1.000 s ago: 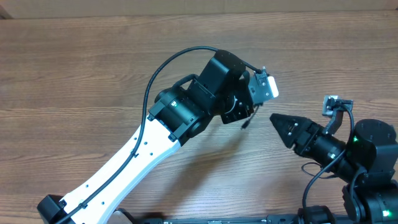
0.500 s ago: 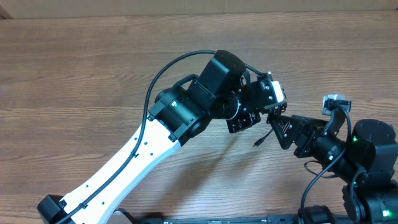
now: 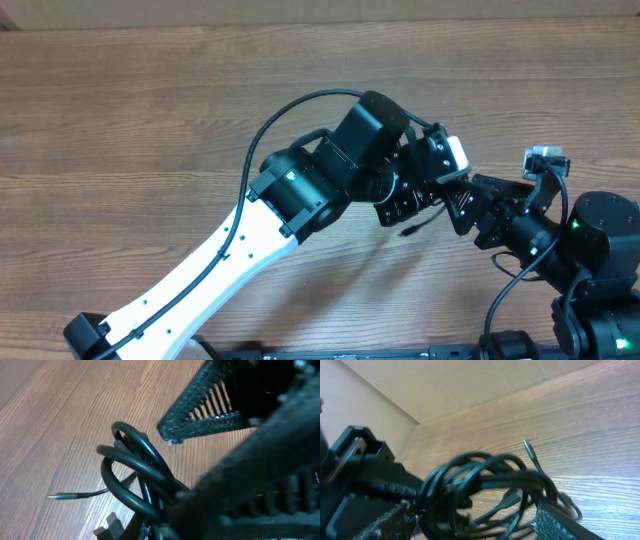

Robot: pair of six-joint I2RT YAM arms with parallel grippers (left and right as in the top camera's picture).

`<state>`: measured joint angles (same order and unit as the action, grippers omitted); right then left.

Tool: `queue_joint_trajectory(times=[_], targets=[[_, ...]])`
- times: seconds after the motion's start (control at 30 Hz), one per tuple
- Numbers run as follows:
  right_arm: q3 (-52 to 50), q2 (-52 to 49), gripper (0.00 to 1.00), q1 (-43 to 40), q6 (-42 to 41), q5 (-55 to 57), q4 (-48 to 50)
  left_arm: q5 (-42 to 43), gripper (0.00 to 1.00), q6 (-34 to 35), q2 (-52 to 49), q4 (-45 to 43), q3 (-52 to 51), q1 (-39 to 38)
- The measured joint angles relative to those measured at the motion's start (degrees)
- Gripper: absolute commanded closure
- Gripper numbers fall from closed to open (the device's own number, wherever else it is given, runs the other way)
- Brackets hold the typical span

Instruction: Untangle cables

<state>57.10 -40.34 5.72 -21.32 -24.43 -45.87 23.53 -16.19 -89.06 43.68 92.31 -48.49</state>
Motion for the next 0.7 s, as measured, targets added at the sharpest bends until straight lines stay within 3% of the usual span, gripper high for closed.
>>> queue_joint_trajectory(times=[0.43,0.7], targets=[[0.35,-0.87,0.31,0.0,0.22,3.98,-4.0,-6.16,0.96,2.78,-0.02,-0.31,0.0,-1.79],[0.35,-1.25,0.31,0.0,0.35,9.49,-5.73,-3.5,0.96,3.89,0.0,-2.6,0.02,-1.79]])
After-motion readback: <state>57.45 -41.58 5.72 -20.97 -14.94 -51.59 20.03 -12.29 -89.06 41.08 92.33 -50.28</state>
